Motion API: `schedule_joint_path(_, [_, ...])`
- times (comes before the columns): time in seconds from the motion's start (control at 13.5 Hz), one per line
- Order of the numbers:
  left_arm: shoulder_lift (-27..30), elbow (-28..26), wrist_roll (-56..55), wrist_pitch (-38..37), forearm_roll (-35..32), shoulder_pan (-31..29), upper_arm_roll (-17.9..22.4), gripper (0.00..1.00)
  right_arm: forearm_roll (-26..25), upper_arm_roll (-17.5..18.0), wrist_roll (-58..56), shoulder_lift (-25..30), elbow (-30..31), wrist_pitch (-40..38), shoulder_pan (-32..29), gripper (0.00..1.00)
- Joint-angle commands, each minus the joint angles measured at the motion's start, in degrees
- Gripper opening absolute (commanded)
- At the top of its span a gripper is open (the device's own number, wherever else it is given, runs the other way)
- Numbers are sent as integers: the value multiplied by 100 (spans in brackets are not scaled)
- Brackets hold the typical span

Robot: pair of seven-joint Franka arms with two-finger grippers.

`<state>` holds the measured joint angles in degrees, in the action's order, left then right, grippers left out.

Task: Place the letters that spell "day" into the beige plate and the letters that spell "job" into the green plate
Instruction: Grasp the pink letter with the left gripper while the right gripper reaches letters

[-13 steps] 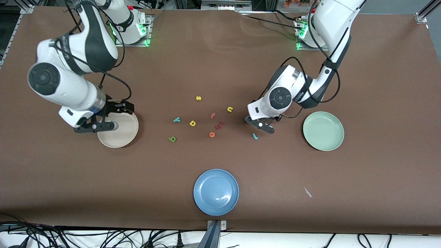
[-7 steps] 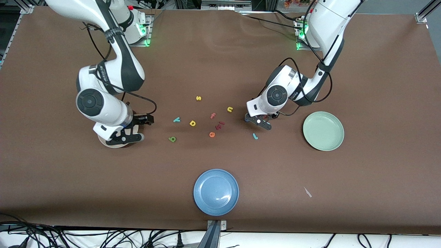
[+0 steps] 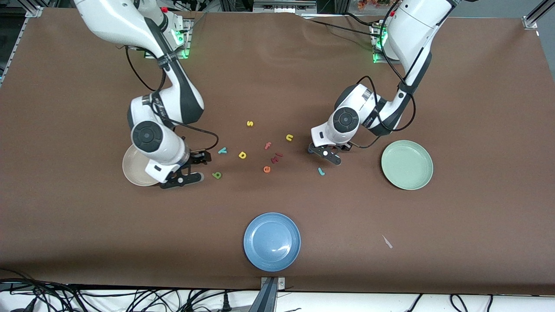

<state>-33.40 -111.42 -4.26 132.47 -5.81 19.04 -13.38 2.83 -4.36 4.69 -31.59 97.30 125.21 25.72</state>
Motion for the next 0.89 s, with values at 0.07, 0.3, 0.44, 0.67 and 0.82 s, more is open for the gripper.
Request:
schedule_joint_path(0.07, [-79, -2, -40, 121, -157, 12, 3, 6, 16, -4, -801, -224, 34, 574, 117, 100])
schedule_joint_path(0.3, [236, 24, -23, -115, -157, -58, 11, 4, 25, 57, -1741, -259, 271, 1153, 117, 100])
schedule_joint_path(0.44, [596, 120, 38, -684, -157, -259, 29, 4, 16, 75, -1962, -303, 324, 1365, 100, 100])
schedule_joint_path(0.67, [967, 130, 599, -1205, -157, -943, 29, 5, 25, 128, -2401, -461, 359, 1621, 108, 100])
schedule_joint_path(0.82, [985, 173, 1397, -1241, -157, -1602, 20, 5, 25, 137, -2665, -532, 403, 1656, 100, 100])
